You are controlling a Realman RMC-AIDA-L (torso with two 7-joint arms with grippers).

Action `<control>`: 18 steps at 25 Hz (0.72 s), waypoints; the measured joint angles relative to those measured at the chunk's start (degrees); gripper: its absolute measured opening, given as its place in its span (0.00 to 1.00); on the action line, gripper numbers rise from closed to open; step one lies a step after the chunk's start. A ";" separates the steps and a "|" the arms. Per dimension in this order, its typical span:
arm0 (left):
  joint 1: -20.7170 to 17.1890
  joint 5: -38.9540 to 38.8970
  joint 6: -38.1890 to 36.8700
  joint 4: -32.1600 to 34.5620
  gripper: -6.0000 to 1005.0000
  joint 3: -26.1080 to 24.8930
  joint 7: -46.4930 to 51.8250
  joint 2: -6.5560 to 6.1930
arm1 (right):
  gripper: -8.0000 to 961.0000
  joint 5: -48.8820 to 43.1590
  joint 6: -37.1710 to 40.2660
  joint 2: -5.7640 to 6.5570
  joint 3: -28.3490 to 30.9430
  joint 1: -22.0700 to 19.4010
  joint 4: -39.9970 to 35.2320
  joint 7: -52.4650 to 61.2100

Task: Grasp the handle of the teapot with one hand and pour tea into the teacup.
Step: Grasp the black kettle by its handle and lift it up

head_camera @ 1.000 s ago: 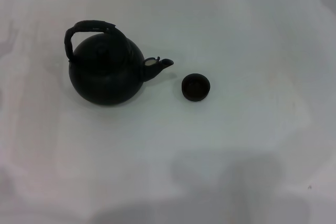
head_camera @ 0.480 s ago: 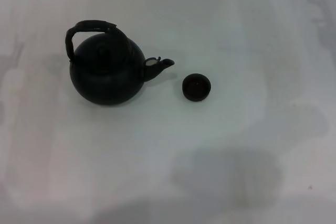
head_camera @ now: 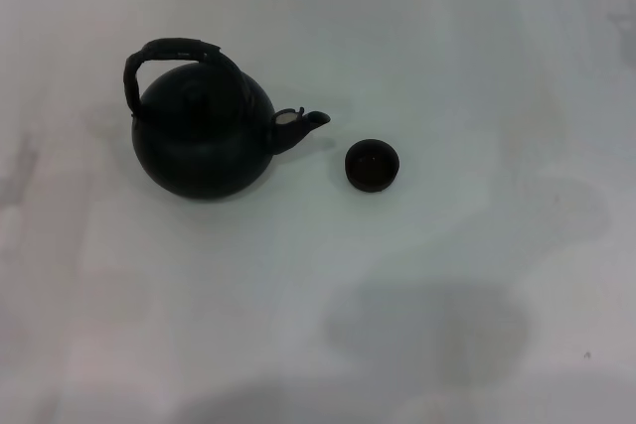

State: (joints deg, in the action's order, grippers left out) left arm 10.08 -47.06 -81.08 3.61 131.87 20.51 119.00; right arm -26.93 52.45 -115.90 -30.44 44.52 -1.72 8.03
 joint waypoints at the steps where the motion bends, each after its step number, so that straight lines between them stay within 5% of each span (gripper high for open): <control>1: -0.49 1.67 -0.48 0.00 0.87 0.15 0.17 0.00 | 0.74 0.01 -0.50 0.04 0.00 0.20 -0.36 0.10; 7: -1.10 11.49 -2.11 -0.01 0.87 1.52 1.56 -0.17 | 0.74 0.06 -0.95 0.12 0.12 0.62 -0.70 0.44; 18: 3.27 21.36 -1.86 -0.93 0.87 2.27 3.84 -0.36 | 0.74 0.13 -0.91 -0.17 -0.11 -0.70 -0.13 0.95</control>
State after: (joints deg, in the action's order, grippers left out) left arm 13.35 -25.70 -82.94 2.68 134.14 24.35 118.64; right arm -26.80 51.53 -116.07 -30.56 43.82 -1.85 8.98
